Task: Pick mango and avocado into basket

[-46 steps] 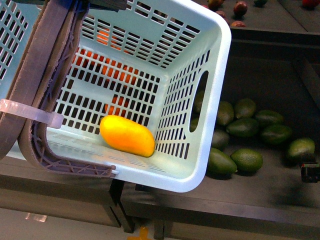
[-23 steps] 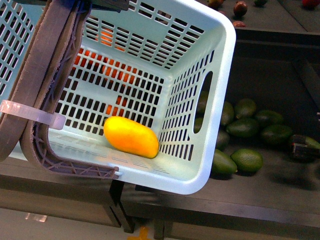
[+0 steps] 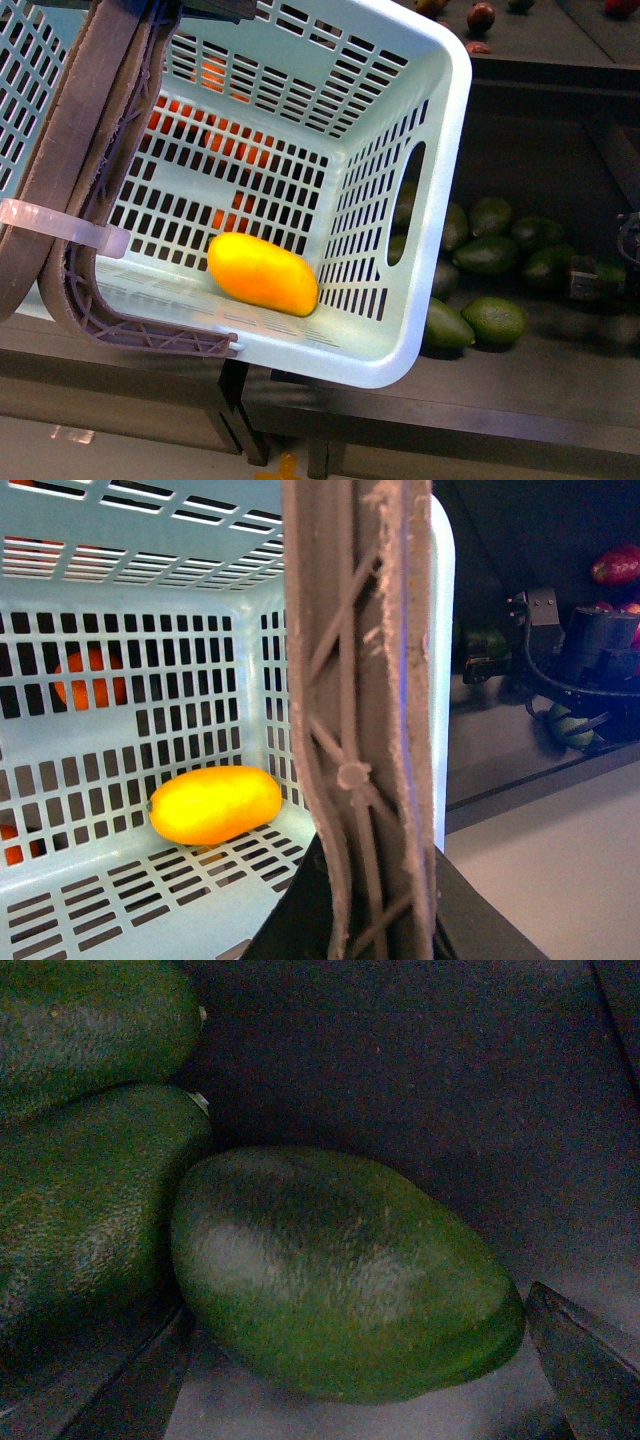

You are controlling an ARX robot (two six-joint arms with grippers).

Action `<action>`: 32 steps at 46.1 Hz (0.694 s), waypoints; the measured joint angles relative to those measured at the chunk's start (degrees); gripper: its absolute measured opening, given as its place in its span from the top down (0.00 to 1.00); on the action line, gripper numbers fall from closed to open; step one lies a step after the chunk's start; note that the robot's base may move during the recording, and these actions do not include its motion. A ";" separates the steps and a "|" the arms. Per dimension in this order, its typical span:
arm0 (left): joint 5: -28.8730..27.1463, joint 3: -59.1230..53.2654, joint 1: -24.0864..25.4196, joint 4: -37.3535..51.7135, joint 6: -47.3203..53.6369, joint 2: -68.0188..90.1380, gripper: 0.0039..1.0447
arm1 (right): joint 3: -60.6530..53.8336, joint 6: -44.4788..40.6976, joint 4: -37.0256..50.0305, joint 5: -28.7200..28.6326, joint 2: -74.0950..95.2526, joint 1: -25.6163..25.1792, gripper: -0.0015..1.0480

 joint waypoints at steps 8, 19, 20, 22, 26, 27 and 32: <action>0.02 0.00 0.00 0.00 0.00 0.00 0.93 | 0.90 -5.88 1.53 -3.56 0.61 -0.31 0.07; -0.02 0.00 0.00 0.00 0.02 0.00 0.93 | 0.87 -12.48 2.14 -9.14 0.59 -0.33 0.07; -0.02 0.00 0.00 0.00 0.00 0.00 0.93 | 0.87 -13.60 2.45 -9.62 0.59 -0.28 0.07; -0.02 0.00 0.00 0.00 0.00 0.00 0.93 | 0.87 -15.04 2.69 -10.03 0.59 -0.24 0.07; 0.00 0.00 0.00 0.00 0.02 0.00 0.93 | 0.87 -18.08 3.45 -10.62 0.59 -0.17 0.07; 0.00 0.00 -0.02 0.00 0.00 0.00 0.93 | 0.87 -19.28 3.67 -11.06 0.59 -0.17 0.07; 0.00 0.00 0.00 0.00 0.00 0.00 0.93 | 1.66 -23.26 2.71 -12.09 0.59 -0.22 0.07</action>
